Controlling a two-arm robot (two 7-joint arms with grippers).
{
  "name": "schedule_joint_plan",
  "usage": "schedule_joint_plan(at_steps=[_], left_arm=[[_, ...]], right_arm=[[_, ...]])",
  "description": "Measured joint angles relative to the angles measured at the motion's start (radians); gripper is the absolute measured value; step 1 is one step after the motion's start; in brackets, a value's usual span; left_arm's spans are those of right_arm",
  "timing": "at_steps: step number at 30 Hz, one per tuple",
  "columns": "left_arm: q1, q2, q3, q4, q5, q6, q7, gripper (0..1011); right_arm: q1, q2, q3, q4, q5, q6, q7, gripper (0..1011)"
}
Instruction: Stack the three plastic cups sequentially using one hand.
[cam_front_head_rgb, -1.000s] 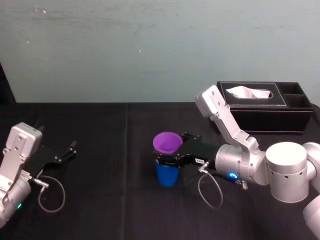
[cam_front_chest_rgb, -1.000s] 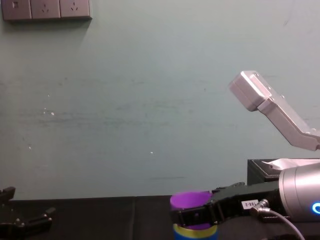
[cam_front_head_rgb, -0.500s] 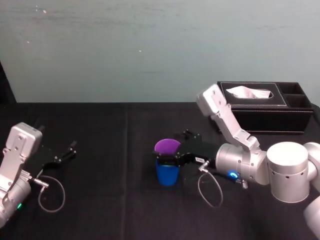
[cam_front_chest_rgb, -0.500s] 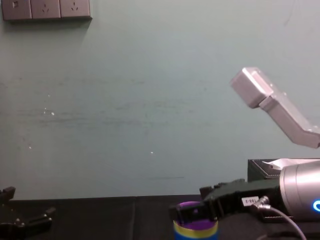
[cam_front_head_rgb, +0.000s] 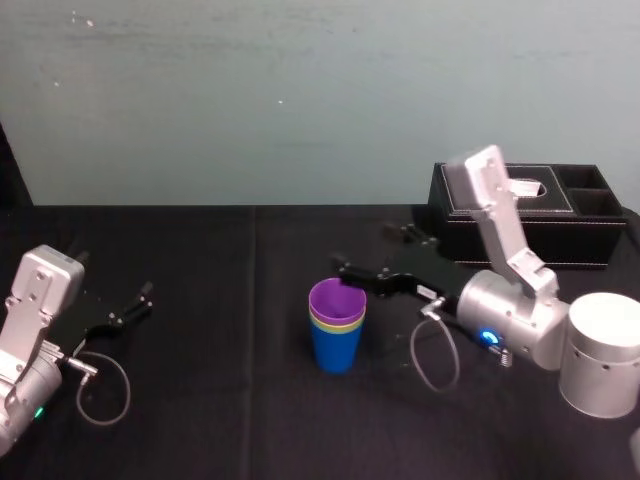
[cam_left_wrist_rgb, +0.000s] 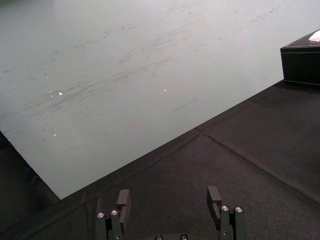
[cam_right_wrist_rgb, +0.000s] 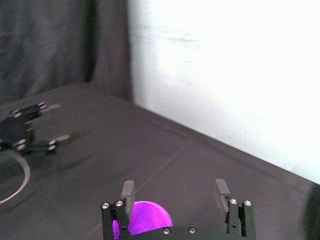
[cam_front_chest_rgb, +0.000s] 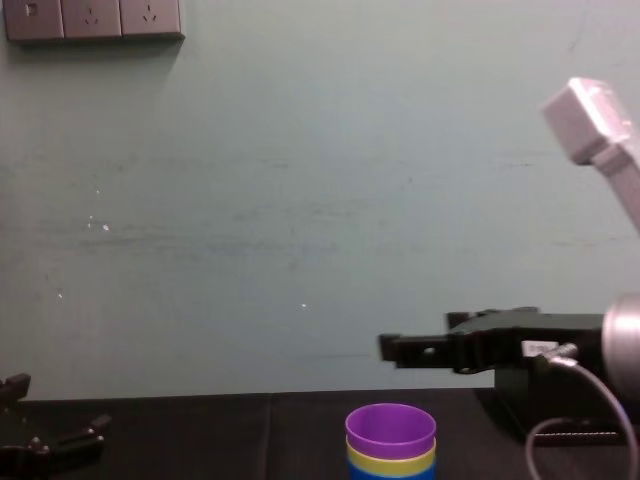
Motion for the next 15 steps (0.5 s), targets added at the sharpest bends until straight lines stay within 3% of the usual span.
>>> schedule_joint_plan(at_steps=[9, 15], left_arm=[[0.0, 0.0, 0.0, 0.0, 0.0, 0.0, 0.0, 1000], [0.0, 0.0, 0.0, 0.0, 0.0, 0.0, 0.0, 1000]], right_arm=[[-0.11, -0.021, 0.097, -0.016, -0.005, -0.06, -0.12, 1003], [-0.161, -0.037, 0.13, -0.006, -0.03, -0.076, -0.183, 1003]])
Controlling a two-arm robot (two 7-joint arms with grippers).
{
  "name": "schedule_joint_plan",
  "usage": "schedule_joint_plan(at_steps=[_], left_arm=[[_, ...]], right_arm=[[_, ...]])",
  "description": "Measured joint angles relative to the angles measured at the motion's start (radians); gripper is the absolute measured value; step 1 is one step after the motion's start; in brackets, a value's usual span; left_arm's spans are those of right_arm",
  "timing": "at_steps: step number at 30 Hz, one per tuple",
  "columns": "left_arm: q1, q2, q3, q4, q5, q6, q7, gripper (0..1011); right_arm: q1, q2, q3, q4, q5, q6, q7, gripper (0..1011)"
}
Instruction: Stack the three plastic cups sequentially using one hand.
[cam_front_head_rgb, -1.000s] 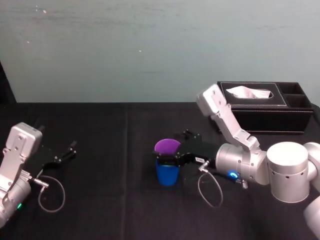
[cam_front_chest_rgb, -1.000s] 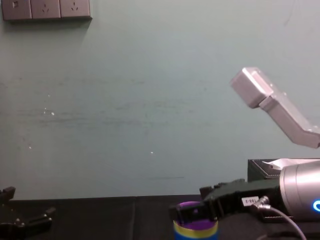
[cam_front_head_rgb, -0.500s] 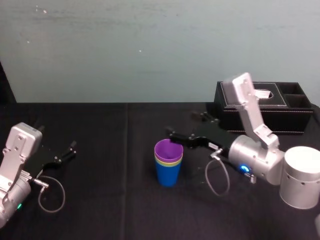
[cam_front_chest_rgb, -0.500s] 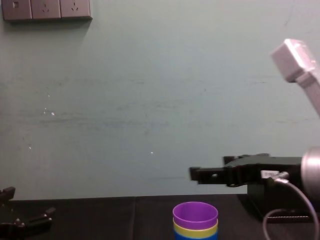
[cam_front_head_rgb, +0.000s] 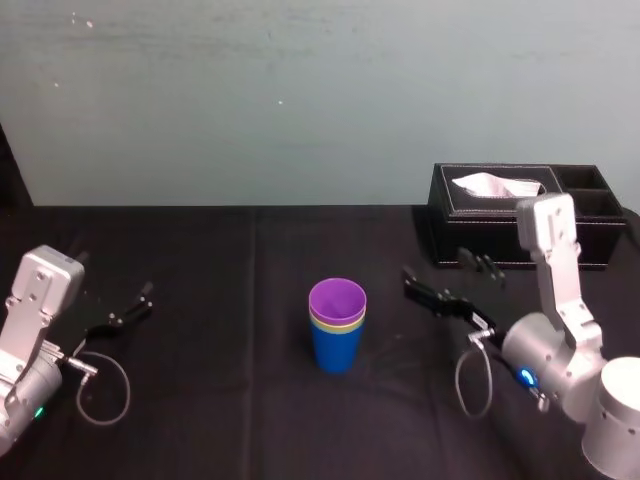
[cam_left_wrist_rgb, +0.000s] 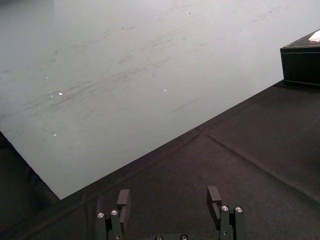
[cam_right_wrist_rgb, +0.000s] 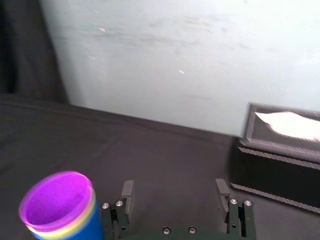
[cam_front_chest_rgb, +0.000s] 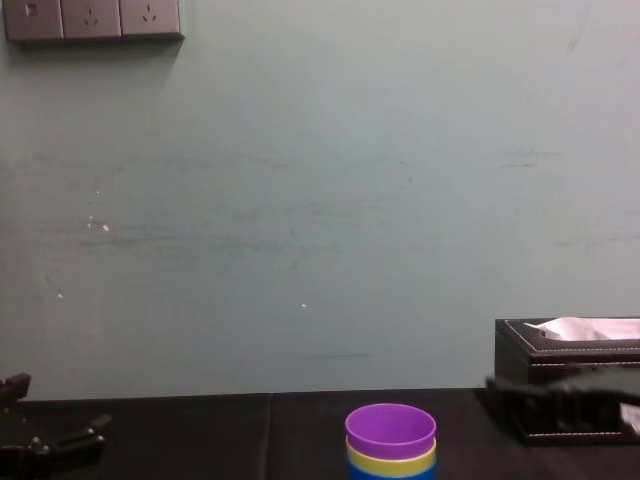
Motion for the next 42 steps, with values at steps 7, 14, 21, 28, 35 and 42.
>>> schedule_joint_plan(at_steps=[7, 14, 21, 28, 35, 42], left_arm=[[0.0, 0.0, 0.0, 0.0, 0.0, 0.0, 0.0, 1000], [0.0, 0.0, 0.0, 0.0, 0.0, 0.0, 0.0, 1000], [0.0, 0.0, 0.0, 0.0, 0.0, 0.0, 0.0, 1000], [0.0, 0.0, 0.0, 0.0, 0.0, 0.0, 0.0, 1000], [0.0, 0.0, 0.0, 0.0, 0.0, 0.0, 0.0, 1000], [0.0, 0.0, 0.0, 0.0, 0.0, 0.0, 0.0, 1000]], right_arm=[[-0.035, -0.02, 0.017, 0.02, -0.035, 0.006, -0.05, 1003], [-0.045, -0.036, 0.026, 0.024, -0.063, 0.011, -0.064, 1003], [-0.045, -0.035, 0.026, 0.025, -0.062, 0.011, -0.065, 1003], [-0.045, -0.034, 0.025, 0.025, -0.061, 0.011, -0.065, 1003], [-0.044, -0.034, 0.025, 0.025, -0.061, 0.011, -0.066, 1003], [-0.044, -0.033, 0.024, 0.025, -0.06, 0.01, -0.066, 1003]])
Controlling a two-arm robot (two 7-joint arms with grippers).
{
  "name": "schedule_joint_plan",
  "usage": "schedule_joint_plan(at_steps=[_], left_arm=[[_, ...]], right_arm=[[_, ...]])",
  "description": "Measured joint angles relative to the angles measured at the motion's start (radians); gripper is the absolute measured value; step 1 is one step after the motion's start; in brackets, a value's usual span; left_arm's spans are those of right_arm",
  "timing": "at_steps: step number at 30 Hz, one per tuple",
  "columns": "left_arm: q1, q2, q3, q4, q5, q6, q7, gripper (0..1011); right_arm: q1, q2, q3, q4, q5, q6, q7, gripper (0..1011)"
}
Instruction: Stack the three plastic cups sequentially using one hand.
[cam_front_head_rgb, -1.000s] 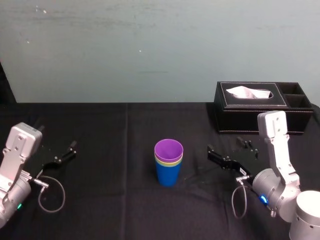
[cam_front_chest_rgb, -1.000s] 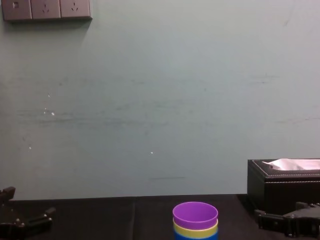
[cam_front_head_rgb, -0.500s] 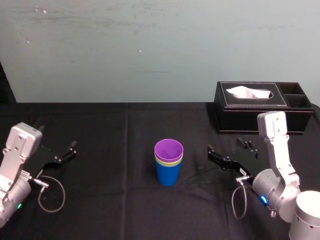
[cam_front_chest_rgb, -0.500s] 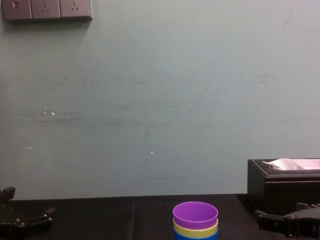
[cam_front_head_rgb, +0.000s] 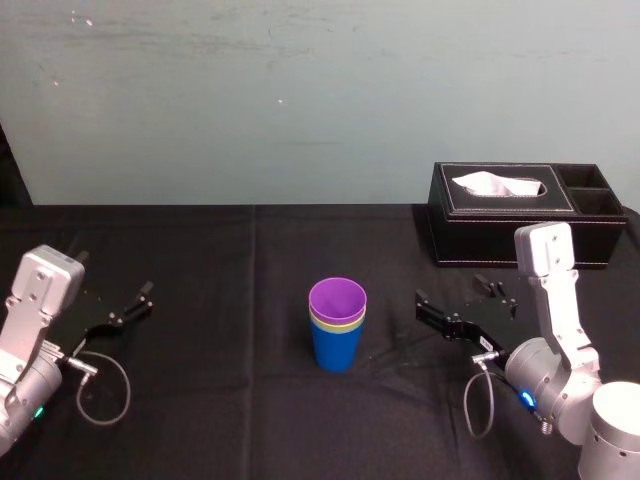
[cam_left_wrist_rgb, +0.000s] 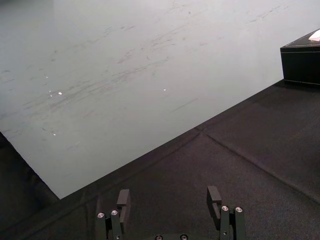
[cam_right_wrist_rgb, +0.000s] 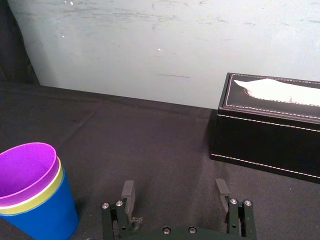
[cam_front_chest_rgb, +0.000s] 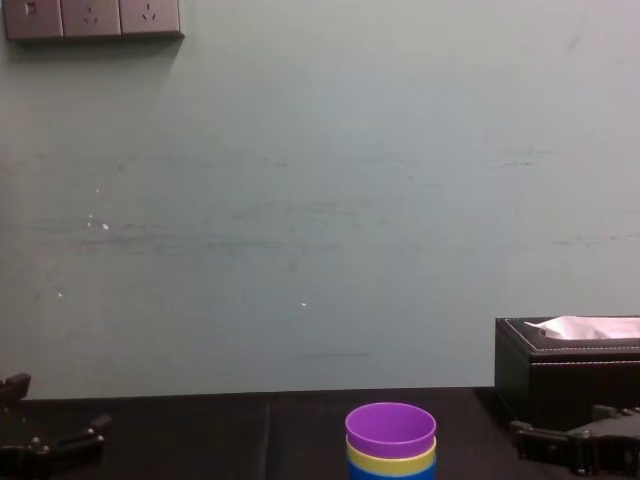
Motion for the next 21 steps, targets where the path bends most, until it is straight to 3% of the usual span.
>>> schedule_joint_plan(at_steps=[21], left_arm=[[0.0, 0.0, 0.0, 0.0, 0.0, 0.0, 0.0, 1000]], right_arm=[[0.0, 0.0, 0.0, 0.0, 0.001, -0.001, 0.0, 1003]])
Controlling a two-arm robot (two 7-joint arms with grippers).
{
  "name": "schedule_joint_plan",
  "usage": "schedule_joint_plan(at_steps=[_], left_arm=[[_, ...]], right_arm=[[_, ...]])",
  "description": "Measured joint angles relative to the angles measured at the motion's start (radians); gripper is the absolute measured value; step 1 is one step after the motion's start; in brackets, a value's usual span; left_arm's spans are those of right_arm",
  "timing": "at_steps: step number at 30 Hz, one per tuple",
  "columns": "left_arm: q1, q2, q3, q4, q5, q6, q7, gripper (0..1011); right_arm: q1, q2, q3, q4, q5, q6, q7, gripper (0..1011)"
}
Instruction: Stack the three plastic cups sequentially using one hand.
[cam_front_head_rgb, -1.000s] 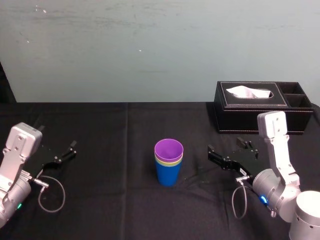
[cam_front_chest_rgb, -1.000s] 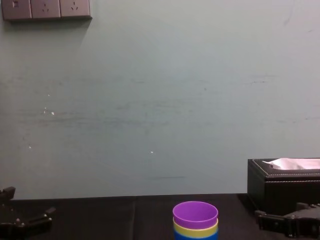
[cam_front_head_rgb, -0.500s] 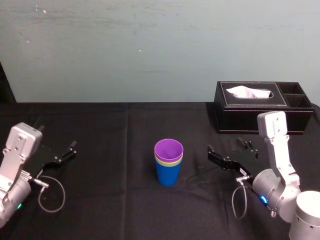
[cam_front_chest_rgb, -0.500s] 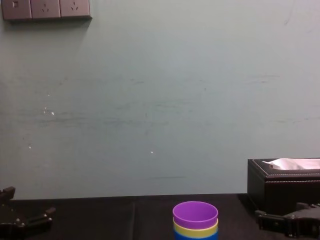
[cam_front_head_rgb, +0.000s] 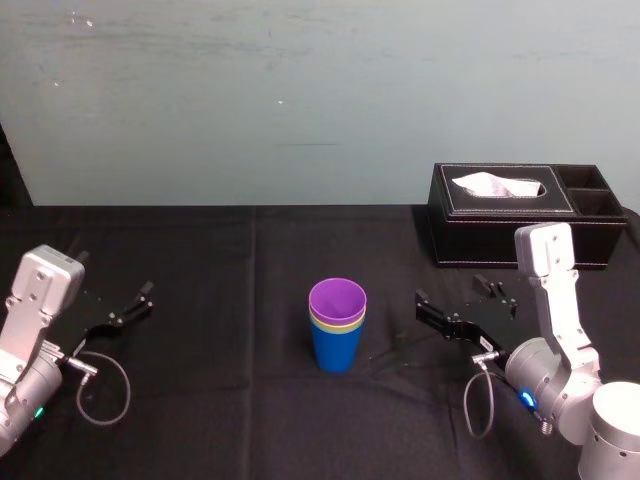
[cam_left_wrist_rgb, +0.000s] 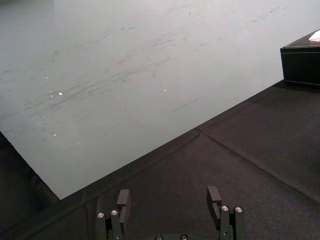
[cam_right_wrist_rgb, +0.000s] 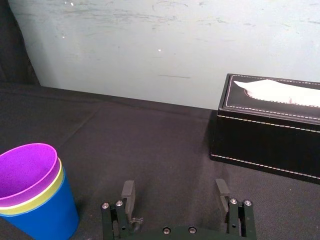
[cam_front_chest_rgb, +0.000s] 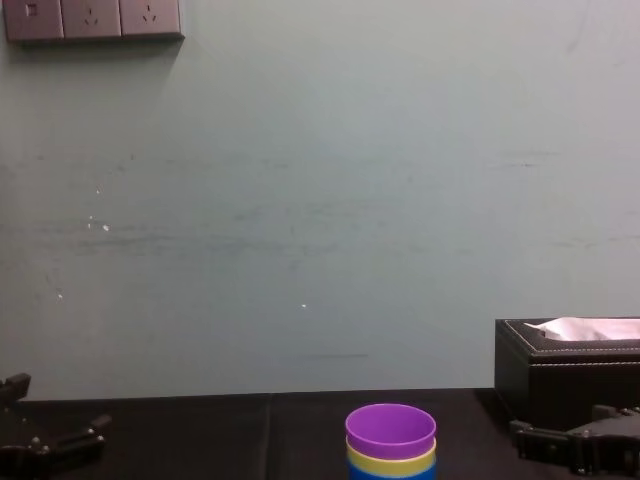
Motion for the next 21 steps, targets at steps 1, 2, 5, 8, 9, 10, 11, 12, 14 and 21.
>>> schedule_joint_plan(at_steps=[1, 2, 5, 8, 9, 10, 11, 12, 14, 21], left_arm=[[0.0, 0.0, 0.0, 0.0, 0.0, 0.0, 0.0, 1000], [0.0, 0.0, 0.0, 0.0, 0.0, 0.0, 0.0, 1000], [0.0, 0.0, 0.0, 0.0, 0.0, 0.0, 0.0, 1000], [0.0, 0.0, 0.0, 0.0, 0.0, 0.0, 0.0, 1000], [0.0, 0.0, 0.0, 0.0, 0.0, 0.0, 0.0, 1000], [0.0, 0.0, 0.0, 0.0, 0.0, 0.0, 0.0, 1000], [0.0, 0.0, 0.0, 0.0, 0.0, 0.0, 0.0, 1000], [0.0, 0.0, 0.0, 0.0, 0.0, 0.0, 0.0, 1000], [0.0, 0.0, 0.0, 0.0, 0.0, 0.0, 0.0, 1000], [0.0, 0.0, 0.0, 0.0, 0.0, 0.0, 0.0, 1000]], right_arm=[[0.0, 0.0, 0.0, 0.0, 0.0, 0.0, 0.0, 1003], [0.0, 0.0, 0.0, 0.0, 0.0, 0.0, 0.0, 1003], [0.0, 0.0, 0.0, 0.0, 0.0, 0.0, 0.0, 1003], [0.0, 0.0, 0.0, 0.0, 0.0, 0.0, 0.0, 1003], [0.0, 0.0, 0.0, 0.0, 0.0, 0.0, 0.0, 1003], [0.0, 0.0, 0.0, 0.0, 0.0, 0.0, 0.0, 1003], [0.0, 0.0, 0.0, 0.0, 0.0, 0.0, 0.0, 1003], [0.0, 0.0, 0.0, 0.0, 0.0, 0.0, 0.0, 1003], [0.0, 0.0, 0.0, 0.0, 0.0, 0.0, 0.0, 1003], [0.0, 0.0, 0.0, 0.0, 0.0, 0.0, 0.0, 1003]])
